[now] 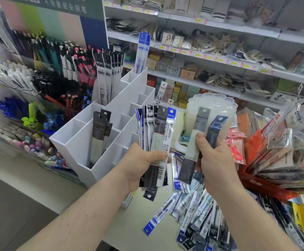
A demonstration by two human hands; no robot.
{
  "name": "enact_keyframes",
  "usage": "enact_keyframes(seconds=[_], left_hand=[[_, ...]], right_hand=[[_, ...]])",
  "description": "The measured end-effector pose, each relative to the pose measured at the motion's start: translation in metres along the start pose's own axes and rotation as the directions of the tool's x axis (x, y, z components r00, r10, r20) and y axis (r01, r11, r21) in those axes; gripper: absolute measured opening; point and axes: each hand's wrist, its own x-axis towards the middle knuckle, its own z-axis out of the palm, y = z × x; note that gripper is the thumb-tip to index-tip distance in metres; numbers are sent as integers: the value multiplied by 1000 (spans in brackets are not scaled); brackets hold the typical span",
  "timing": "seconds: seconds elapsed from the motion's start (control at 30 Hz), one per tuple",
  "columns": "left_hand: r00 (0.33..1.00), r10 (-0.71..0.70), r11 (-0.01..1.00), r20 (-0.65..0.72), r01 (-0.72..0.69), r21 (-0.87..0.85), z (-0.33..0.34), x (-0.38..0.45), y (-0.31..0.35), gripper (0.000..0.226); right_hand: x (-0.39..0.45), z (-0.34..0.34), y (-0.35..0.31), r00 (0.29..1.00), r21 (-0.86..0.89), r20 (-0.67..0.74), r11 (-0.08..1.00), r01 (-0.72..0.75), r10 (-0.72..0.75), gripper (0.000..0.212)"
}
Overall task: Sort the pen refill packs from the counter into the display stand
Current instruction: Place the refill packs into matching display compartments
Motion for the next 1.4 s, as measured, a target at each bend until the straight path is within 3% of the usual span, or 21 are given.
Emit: enact_keyframes(seconds=[0.07,0.17,0.33,0.47,0.63,0.93,1.03,1.2,1.4], left_hand=[[999,-7,1000,-37,6,-11,1,1,-2,16],[999,21,1000,-35,-22,-16,9,3,-3,21],[994,105,992,-43,-101,74,16,6,-10,38],[981,183,977,65,-189,96,16,5,-7,41],[966,229,962,118,-243,123,18,7,-7,42],[986,136,965,95,-154,214,17,11,-11,63],[983,158,965,96,-174,195,20,10,-12,55],[970,135,982,205,-158,104,25,3,-7,53],[978,8,996,208,9,-83,33,-7,-11,57]], right_hand=[[-3,0,-4,999,3,23,999,36,-36,13],[-8,5,0,991,-134,114,988,80,-65,14],[-4,12,7,994,-183,113,983,16,5,12],[2,7,14,992,-264,129,964,40,-6,6],[2,10,17,991,-224,127,975,-1,30,7],[3,7,23,993,-245,105,969,-34,61,10],[4,7,24,991,-248,112,968,-47,77,9],[7,-2,20,979,-170,148,979,-115,141,8],[6,-17,19,980,-199,154,975,-96,127,13]])
